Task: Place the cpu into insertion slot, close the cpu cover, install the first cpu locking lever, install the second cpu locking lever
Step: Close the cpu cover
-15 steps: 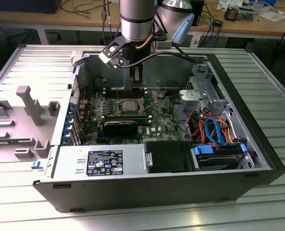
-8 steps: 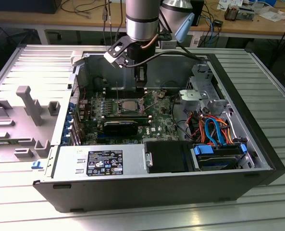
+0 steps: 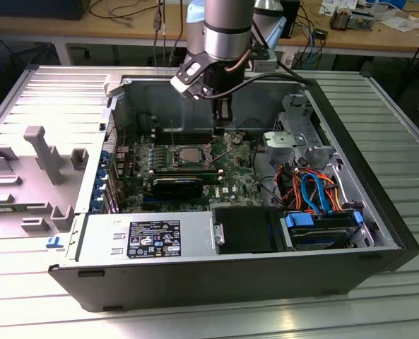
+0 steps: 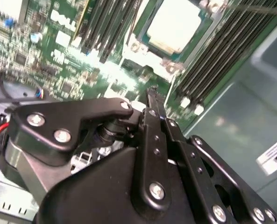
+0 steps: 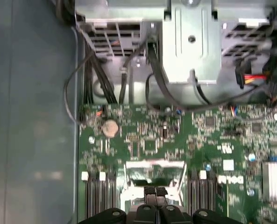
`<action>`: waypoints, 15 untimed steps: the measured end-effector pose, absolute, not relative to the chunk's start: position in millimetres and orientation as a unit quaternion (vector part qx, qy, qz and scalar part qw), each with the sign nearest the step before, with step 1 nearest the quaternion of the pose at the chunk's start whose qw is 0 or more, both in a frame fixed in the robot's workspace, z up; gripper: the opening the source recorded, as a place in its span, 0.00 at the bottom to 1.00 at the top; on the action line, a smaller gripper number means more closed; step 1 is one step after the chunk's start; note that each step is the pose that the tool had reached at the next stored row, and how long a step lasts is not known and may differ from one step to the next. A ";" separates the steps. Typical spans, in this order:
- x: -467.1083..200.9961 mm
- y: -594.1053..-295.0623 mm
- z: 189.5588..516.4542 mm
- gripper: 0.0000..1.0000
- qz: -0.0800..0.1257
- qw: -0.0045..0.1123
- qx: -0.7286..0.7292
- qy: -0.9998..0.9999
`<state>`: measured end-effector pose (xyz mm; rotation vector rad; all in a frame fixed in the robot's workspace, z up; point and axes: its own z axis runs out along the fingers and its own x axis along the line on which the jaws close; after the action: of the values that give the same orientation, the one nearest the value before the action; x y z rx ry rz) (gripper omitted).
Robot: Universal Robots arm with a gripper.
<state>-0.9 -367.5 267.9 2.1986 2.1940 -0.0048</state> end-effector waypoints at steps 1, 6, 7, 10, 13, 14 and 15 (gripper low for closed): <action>2.2 -367.5 267.9 0.11 -0.002 0.018 0.708 0.706; 5.7 -367.5 267.4 0.11 -0.002 0.018 0.708 0.706; 5.7 -367.5 267.4 0.11 -0.002 0.018 0.708 0.706; 6.1 -367.5 267.4 0.11 -0.002 0.018 0.708 0.706; 6.3 -367.5 267.4 0.11 -0.002 0.018 0.708 0.706; 6.5 -367.5 267.4 0.11 -0.002 0.018 0.708 0.706; 6.6 -367.5 267.4 0.11 -0.002 0.018 0.708 0.706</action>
<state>6.6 -367.5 267.4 2.1986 2.1938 -0.0050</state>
